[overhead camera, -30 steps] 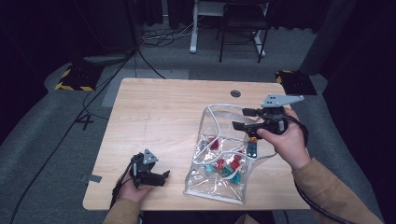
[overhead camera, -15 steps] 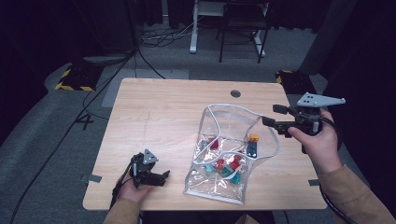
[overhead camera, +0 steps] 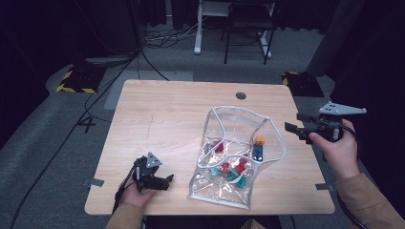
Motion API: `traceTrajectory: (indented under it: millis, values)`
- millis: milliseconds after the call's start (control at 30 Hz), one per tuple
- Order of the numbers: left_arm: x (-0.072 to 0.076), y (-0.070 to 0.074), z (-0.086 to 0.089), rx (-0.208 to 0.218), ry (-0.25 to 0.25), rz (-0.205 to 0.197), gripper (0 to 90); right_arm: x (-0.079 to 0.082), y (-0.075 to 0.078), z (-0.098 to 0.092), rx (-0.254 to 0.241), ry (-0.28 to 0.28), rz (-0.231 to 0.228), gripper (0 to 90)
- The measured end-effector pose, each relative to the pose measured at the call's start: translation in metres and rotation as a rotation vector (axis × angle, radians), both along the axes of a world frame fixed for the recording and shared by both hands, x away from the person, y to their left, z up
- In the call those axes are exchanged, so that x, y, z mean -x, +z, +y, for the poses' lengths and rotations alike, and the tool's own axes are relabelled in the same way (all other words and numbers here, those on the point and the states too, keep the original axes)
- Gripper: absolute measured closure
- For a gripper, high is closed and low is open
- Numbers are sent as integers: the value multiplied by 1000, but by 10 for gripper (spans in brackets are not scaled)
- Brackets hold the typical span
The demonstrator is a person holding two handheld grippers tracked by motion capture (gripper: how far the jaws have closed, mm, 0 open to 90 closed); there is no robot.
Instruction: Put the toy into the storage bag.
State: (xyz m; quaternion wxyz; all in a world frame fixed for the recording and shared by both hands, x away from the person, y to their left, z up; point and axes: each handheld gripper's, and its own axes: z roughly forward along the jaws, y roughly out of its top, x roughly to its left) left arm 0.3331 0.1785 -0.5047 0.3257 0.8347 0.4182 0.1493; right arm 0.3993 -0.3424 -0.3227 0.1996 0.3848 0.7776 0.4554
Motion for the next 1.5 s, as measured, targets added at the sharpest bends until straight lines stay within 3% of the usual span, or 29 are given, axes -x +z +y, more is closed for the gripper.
traceTrajectory:
  millis: [400,900,1200,1500]
  values:
    - [0,0,0,0,0,0,57,-15,-60,-15,35,-23,64,289]
    - [0,0,0,-1,0,0,57,-24,-126,5,63,13,138,288]
    - [0,0,0,-1,0,0,58,-29,-152,23,110,24,167,294]
    - [0,0,0,-1,0,0,57,-29,-166,30,139,19,194,304]
